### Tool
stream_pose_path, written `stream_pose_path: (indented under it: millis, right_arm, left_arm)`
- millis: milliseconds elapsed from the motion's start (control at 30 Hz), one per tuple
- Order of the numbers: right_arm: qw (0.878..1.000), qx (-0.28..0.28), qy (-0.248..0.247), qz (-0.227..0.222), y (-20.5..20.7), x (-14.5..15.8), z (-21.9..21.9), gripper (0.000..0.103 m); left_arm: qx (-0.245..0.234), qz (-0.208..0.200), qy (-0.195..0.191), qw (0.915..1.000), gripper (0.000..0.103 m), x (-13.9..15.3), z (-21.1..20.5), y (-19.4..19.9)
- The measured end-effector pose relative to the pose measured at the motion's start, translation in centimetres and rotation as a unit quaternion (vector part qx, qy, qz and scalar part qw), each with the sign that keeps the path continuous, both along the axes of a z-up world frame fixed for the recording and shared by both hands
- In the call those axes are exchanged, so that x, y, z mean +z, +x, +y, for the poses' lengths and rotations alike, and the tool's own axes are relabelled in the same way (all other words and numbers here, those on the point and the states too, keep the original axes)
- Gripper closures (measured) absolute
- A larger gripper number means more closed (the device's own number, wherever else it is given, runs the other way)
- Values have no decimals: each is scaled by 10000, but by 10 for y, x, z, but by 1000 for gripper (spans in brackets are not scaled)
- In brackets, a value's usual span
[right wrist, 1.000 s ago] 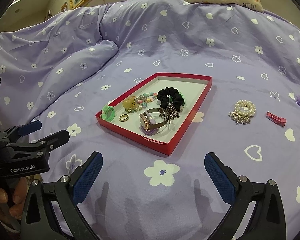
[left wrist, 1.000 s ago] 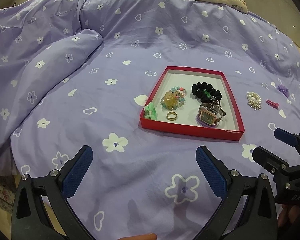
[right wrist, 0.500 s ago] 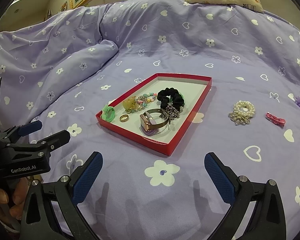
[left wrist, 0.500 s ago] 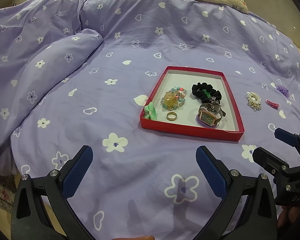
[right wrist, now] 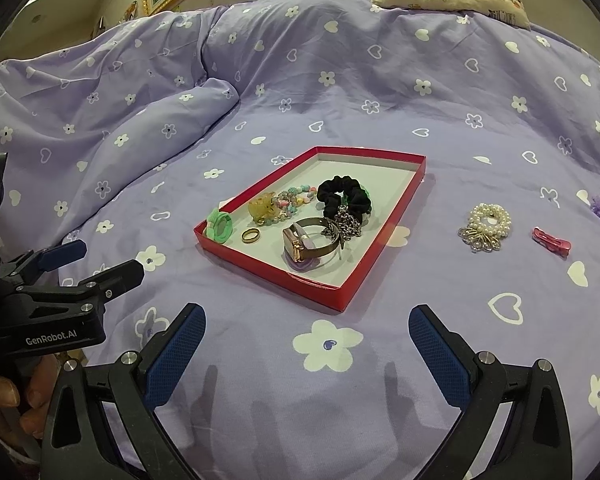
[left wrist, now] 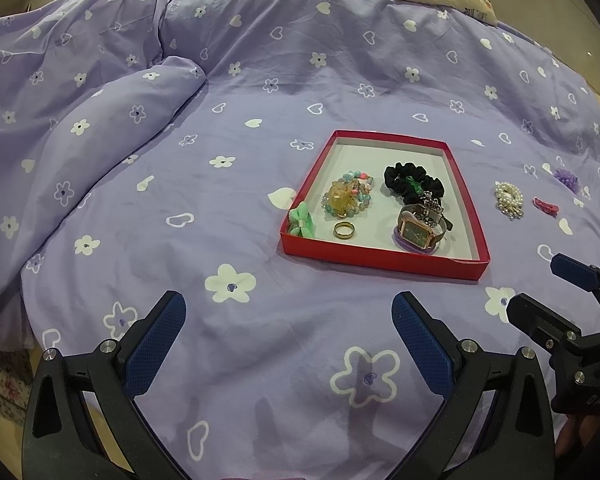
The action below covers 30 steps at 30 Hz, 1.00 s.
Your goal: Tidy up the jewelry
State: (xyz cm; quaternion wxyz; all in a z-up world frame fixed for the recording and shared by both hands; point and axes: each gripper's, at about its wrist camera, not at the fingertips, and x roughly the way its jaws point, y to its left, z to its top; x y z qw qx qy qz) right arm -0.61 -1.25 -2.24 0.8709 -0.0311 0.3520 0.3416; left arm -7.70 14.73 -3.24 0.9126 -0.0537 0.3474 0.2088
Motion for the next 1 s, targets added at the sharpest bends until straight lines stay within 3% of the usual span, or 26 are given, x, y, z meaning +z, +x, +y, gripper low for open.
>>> stream_pose_path:
  millis: [1000]
  right_arm:
    - [10000, 27, -1, -6, -3, 0, 1, 0]
  left_arm:
    - [10, -2, 6, 10000, 0, -3, 3, 1]
